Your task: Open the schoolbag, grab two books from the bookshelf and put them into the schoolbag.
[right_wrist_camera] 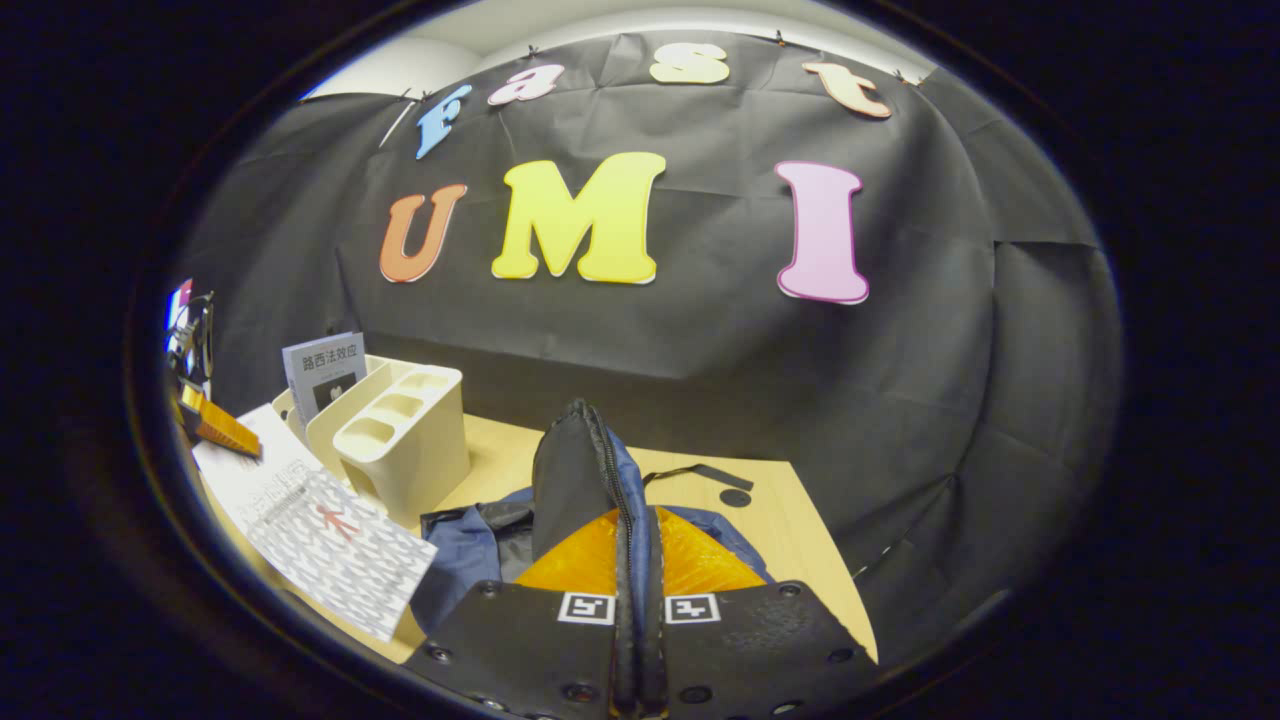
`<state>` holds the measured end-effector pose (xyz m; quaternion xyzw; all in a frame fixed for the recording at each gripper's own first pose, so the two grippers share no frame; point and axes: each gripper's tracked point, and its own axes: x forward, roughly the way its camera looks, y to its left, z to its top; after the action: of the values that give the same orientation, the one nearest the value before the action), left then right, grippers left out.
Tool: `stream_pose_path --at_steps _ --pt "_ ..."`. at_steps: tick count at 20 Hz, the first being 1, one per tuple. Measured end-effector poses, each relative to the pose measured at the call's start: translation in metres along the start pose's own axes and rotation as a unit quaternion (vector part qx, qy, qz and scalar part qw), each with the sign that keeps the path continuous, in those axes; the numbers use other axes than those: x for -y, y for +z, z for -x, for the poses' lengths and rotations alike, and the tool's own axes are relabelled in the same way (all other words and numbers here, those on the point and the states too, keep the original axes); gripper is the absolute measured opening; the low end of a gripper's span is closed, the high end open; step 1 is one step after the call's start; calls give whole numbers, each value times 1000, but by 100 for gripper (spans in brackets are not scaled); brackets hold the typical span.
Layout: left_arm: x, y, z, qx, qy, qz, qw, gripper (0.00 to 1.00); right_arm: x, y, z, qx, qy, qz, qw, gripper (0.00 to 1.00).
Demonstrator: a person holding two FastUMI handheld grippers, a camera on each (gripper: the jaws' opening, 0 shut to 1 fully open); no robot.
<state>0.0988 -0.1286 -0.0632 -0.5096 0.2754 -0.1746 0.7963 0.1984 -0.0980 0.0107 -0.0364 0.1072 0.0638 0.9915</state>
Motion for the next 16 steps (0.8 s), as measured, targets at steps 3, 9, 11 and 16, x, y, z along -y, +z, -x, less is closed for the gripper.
stream_pose_path --at_steps 3,9,11,16 --pt "1 -9 -37 7 -4 25 1000 46 1 12 3 11 -2 7 1000 4" --pt "15 -19 -114 18 1 43 999 46 15 35 11 36 -19 13 999 5" --pt "29 -29 -134 7 -20 59 998 47 18 38 13 41 -18 8 999 5" --pt "31 -62 -180 -14 -14 54 998 47 21 38 18 43 -14 1 999 4"
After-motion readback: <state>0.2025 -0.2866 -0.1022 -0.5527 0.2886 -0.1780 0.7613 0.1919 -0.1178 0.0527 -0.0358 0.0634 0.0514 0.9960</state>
